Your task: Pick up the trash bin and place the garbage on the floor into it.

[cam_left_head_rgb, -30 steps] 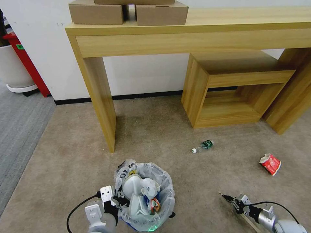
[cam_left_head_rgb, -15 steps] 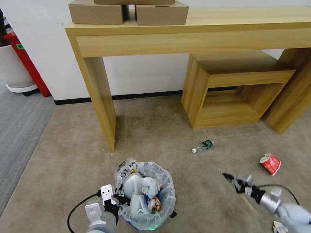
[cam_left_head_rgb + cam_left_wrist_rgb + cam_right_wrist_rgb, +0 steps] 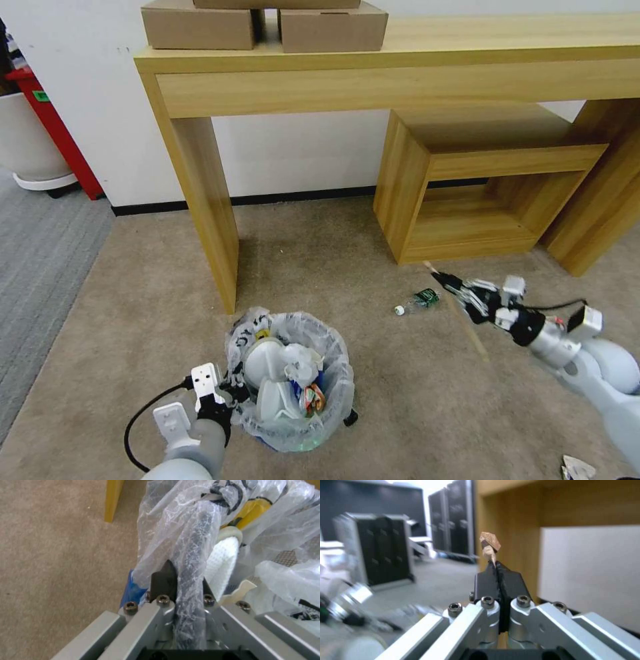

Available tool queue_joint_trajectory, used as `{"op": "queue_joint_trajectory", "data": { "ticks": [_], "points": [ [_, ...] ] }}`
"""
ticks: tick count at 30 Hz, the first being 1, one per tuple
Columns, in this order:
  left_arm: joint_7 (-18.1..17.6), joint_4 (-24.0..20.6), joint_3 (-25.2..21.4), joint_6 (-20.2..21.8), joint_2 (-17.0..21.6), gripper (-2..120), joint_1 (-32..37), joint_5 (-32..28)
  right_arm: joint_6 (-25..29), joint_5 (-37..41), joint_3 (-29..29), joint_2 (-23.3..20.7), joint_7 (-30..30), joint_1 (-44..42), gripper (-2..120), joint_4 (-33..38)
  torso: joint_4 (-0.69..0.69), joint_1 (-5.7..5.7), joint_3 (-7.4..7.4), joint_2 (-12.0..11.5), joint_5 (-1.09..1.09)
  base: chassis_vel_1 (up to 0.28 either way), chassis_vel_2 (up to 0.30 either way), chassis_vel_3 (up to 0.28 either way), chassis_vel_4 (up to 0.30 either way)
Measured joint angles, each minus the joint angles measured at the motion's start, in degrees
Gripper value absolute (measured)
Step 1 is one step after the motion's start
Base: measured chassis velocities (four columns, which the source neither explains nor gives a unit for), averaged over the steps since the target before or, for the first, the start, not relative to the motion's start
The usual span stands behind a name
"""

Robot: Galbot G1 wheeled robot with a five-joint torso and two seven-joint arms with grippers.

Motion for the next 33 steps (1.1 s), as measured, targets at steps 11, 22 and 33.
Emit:
{"op": "queue_joint_trajectory", "data": {
  "ticks": [11,22,33],
  "points": [
    [1.2,-0.4,-0.8,0.5,-1.6,0,0.3,0.5,-2.7,6.8,-30.4,1.0,10.7,18.4,0,11.7,0.0,0.0,0.0,0.0,-0.02,0.0,0.0,0.0,0.0],
    [1.2,1.0,0.8,0.8,-4.9,0,1.1,3.1,-0.1,4.6,-49.6,12.5,15.6,32.5,0,1.5,0.0,0.0,0.0,0.0,-0.02,0.0,0.0,0.0,0.0],
    [1.2,1.2,0.6,0.8,-5.9,0,1.6,3.7,2.2,3.6,-59.0,21.6,17.4,37.3,0,-9.1,0.0,0.0,0.0,0.0,-0.01,0.0,0.0,0.0,0.0]
  ]
}}
